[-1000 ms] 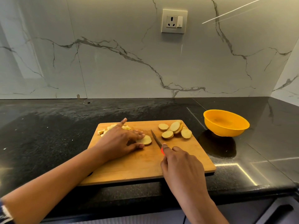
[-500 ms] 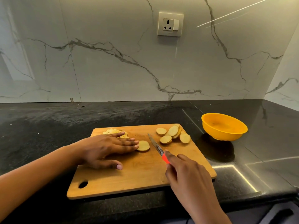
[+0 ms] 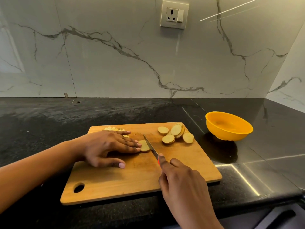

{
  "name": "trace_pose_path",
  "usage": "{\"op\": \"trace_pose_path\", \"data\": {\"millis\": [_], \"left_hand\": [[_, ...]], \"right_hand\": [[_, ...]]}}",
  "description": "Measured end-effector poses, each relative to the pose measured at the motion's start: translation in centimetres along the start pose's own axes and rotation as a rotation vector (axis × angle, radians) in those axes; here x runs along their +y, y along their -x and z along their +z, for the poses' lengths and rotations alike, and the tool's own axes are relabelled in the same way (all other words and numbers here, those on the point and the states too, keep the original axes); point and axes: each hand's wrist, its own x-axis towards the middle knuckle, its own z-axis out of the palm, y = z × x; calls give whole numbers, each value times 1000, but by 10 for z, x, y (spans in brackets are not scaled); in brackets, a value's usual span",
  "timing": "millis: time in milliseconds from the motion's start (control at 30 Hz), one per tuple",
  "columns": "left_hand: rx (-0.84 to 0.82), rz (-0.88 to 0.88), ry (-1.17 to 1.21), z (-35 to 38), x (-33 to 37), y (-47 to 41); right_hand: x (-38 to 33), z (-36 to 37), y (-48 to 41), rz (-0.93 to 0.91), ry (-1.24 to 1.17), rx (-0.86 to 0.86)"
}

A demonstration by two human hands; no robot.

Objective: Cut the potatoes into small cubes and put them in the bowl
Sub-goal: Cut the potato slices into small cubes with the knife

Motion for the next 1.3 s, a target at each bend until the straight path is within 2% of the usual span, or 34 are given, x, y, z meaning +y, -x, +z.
{"op": "trace_pose_path", "data": {"millis": [100,167,400,667,833,1000,1300], "left_hand": [[8,13,6,2,-3,-1],[17,12,20,4,-5,-2],[62,15,41,5,-2,-3],[82,7,35,5,2,-3],[92,-8,34,6,4,-2],[87,-26,27,8,2,-1],[93,-10,15,7,1,-1]], "right_hand": [[-4,4,-3,-35,45,-64],[-11,5,-3,-14,48,-185],[-3,11,-23,-20,149,-196],[-1,-29,11,11,89,-387],[3,-21,2,-14,97,-217],[3,-1,-4,38,68,-79],[-10,0,-7,5,48,-62]]}}
